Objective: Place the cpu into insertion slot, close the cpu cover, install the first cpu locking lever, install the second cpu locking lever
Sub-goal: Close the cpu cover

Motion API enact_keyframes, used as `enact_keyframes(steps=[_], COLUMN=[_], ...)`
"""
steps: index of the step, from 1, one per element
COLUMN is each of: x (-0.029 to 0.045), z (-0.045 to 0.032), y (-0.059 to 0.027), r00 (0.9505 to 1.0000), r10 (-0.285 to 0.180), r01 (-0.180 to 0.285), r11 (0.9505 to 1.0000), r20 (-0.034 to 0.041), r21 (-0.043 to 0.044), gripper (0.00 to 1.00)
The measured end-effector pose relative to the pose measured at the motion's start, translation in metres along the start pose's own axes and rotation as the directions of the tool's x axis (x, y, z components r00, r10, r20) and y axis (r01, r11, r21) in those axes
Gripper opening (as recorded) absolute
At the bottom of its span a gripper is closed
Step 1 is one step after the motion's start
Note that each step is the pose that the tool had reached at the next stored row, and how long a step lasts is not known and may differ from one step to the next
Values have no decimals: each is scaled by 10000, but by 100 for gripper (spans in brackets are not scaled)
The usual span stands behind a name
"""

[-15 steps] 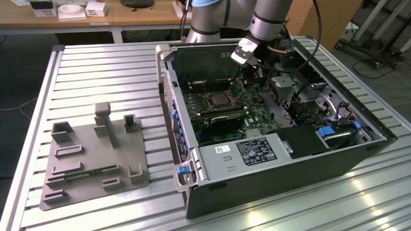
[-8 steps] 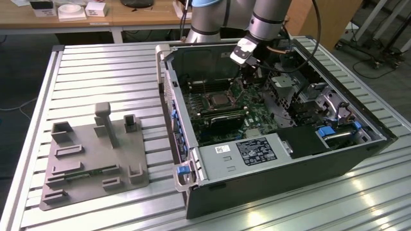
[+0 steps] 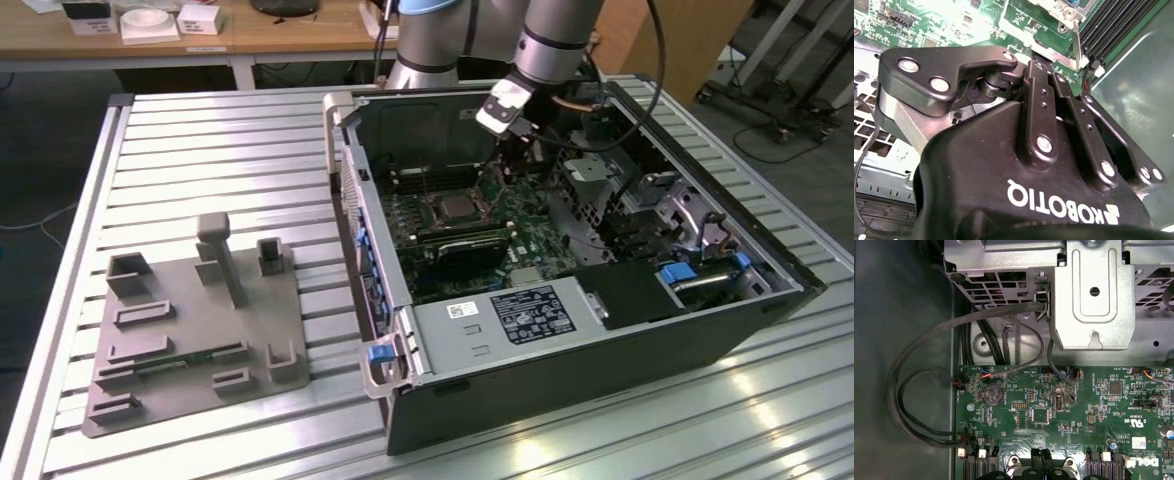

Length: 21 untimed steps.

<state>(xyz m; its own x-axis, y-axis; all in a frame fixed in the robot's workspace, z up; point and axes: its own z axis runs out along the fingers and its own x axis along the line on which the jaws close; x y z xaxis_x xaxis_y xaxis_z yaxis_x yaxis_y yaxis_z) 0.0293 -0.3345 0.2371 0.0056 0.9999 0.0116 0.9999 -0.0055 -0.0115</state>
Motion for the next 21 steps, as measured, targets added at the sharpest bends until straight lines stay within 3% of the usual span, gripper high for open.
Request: enact_keyframes(steps=[21], x=[-1], z=[1], y=[-98], r00=[10000], r10=[0], r01=[0], r11=[10000], r20=[0], r21=[0], gripper=[10])
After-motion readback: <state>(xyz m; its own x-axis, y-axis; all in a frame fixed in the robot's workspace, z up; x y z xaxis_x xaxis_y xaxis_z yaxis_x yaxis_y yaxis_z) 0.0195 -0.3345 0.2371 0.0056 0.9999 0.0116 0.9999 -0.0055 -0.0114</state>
